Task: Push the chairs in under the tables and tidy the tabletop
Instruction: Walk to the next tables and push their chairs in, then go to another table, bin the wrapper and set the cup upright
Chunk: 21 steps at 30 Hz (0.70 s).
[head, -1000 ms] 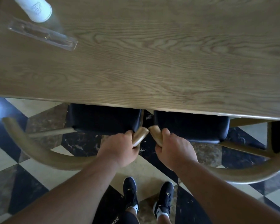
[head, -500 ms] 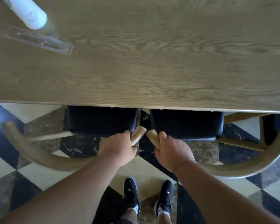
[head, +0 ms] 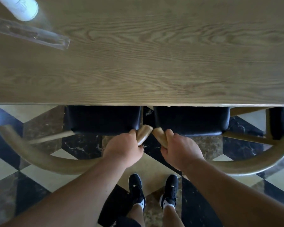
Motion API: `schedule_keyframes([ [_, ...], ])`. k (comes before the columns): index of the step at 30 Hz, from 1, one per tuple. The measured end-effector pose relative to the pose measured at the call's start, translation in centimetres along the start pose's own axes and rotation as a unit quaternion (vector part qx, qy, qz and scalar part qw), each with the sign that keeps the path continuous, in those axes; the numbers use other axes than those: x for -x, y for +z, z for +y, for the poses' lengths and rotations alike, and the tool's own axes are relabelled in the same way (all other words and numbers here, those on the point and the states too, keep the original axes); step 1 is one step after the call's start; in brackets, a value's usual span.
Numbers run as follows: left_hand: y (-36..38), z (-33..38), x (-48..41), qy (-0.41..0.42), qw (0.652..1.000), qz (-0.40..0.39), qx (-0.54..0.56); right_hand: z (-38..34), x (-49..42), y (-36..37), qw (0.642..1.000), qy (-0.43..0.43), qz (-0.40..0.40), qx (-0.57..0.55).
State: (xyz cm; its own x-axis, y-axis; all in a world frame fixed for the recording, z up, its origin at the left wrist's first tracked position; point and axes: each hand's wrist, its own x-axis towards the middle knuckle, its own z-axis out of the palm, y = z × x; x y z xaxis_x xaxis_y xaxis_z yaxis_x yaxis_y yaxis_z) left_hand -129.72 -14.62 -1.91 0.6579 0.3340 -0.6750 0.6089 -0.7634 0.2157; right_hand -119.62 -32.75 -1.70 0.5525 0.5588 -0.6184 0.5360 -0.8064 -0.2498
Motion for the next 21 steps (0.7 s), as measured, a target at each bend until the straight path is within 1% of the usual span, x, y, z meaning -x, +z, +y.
schedule_keyframes([
  [5,0.4,0.3,0.0,-0.001,1.0,0.015,-0.007,0.2,0.1,0.1,1.0,0.009,0.013,0.011],
  [13,0.2,0.4,0.7,-0.006,0.999,0.038,-0.024,0.4,0.2,0.7,0.999,-0.001,0.041,0.029],
  [17,-0.8,0.7,3.4,-0.019,0.995,0.045,-0.088,0.1,1.5,-0.4,0.999,0.012,0.006,0.03],
  [19,-2.4,0.4,5.9,-0.013,0.993,0.056,-0.102,-0.5,2.6,-2.4,0.997,-0.013,0.006,0.082],
  [21,-5.2,-0.7,8.9,-0.021,0.993,0.086,-0.08,-2.3,3.9,-5.9,0.993,-0.055,0.046,0.09],
])
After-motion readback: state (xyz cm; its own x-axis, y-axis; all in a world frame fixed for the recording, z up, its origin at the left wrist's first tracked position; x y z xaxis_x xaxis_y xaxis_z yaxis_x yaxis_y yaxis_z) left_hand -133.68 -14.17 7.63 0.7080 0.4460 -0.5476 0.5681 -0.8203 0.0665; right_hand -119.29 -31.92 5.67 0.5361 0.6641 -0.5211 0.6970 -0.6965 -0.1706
